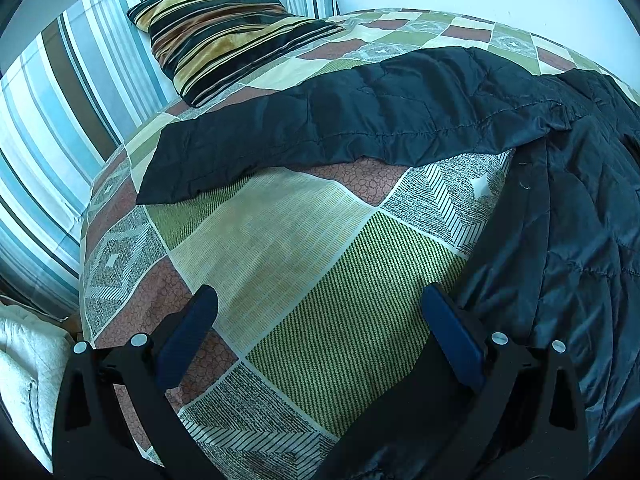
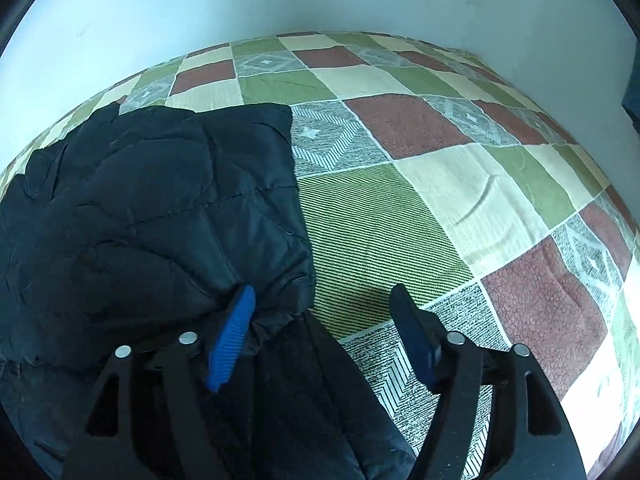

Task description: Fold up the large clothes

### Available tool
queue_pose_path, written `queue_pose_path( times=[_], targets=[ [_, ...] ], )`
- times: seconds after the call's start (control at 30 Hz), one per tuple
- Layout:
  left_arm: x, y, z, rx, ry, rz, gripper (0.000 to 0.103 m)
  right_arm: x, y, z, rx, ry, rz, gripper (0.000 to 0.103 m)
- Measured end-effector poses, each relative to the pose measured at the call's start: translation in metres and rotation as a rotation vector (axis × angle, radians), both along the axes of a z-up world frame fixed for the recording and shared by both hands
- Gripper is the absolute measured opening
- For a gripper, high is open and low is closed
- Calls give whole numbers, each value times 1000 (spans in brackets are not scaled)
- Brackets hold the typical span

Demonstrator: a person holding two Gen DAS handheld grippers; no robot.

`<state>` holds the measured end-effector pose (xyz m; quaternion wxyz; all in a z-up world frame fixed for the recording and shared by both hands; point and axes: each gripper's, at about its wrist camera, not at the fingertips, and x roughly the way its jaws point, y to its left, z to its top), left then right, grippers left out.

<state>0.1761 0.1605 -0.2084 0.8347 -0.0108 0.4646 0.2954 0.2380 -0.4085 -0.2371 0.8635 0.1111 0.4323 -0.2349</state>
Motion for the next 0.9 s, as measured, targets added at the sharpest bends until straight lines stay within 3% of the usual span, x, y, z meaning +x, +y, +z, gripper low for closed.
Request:
queue_pose_path(
  times=[0.23,0.37,0.43,0.57,0.73,0.83,0.9],
  targets=[
    [-1,10,-2,-74,-4,6,101,-6,-6,-3,14,-18,-42,85],
    [-4,23,1,-180,-9,-18,101,-7,-6,-3,1,-15,-57,90],
    [-10,32,8,-224,-44,-39,101,-7,-6,-3,-3,-15,-59,90],
    [-30,75,27,-327,-211,-19,101,-7,-5,-2,-12,-15,-61,90],
    [-33,131,26,-447,-259,26,100,-7,-4,-2,-22,-12,-62,90],
    [-40,163,20,-519,-300,71,83,-7,-4,-1,-22,-12,-62,91],
    [-41,185,12,-595,-334,102,83,-7,-4,-1,-24,-12,-62,91]
  ],
)
